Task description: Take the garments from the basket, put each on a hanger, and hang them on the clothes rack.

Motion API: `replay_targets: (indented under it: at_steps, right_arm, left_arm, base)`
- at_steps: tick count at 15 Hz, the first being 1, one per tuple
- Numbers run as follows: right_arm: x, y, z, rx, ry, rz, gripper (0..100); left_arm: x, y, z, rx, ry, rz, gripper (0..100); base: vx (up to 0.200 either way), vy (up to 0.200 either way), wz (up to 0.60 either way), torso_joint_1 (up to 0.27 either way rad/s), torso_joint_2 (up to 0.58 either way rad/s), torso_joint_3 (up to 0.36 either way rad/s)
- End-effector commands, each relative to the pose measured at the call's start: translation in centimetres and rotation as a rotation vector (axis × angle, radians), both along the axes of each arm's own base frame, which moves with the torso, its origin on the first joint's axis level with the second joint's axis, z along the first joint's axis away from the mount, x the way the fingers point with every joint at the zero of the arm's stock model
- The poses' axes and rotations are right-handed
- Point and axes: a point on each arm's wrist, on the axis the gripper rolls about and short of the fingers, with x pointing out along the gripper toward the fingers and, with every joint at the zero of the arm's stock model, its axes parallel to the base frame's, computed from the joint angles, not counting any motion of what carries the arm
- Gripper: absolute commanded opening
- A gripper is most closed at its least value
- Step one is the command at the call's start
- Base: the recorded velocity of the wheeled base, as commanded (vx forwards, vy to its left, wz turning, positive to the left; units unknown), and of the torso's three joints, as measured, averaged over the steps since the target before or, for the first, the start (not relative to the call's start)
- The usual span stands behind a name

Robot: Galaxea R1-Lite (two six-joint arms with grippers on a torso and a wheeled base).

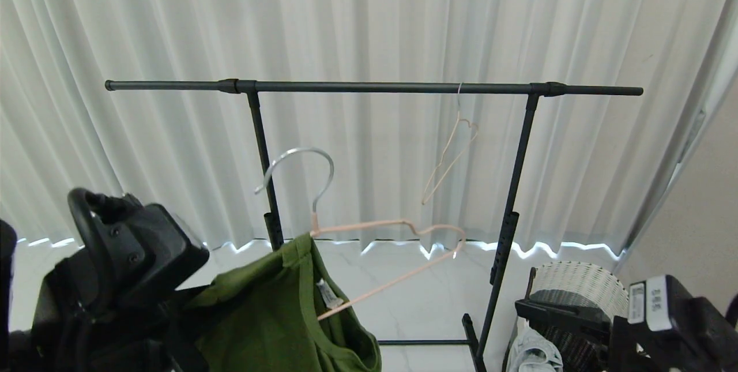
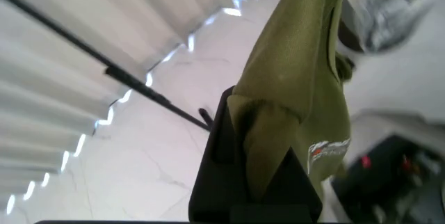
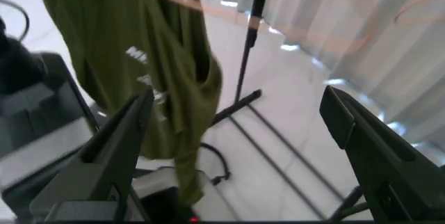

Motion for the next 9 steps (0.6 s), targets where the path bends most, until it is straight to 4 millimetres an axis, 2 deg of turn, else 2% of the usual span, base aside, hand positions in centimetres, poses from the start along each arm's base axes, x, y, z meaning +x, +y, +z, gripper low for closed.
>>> replay_targets:
  at_steps: [1, 3, 6, 9]
  right_arm:
    - [1.1, 2.1, -0.8, -0.019, 0.075, -0.031, 100]
    - [2.5, 5.3, -0.7, 0.005, 0.121, -0.099, 100]
    - [4.8, 9.6, -0.2, 0.072, 0.157, -0.176, 100]
    - [7.1, 12.6, -1.6, 0.095, 0.197, -0.308, 100]
  left_arm:
    - [1.1, -0.5, 0.9, -0.019, -0.015, 0.065, 0]
    - [1.9, -1.1, 2.3, -0.063, -0.037, 0.111, 0]
    - [2.1, -1.5, 3.1, -0.089, -0.048, 0.114, 0]
    - [2.1, -1.4, 3.3, -0.099, -0.055, 0.112, 0]
  base:
    - [0.000, 0.000, 0.00, 0.000, 0.00, 0.000]
    - [0.000, 0.000, 0.00, 0.000, 0.00, 0.000]
    - [0.000, 0.000, 0.00, 0.000, 0.00, 0.000]
    - [0.000, 0.000, 0.00, 0.000, 0.00, 0.000]
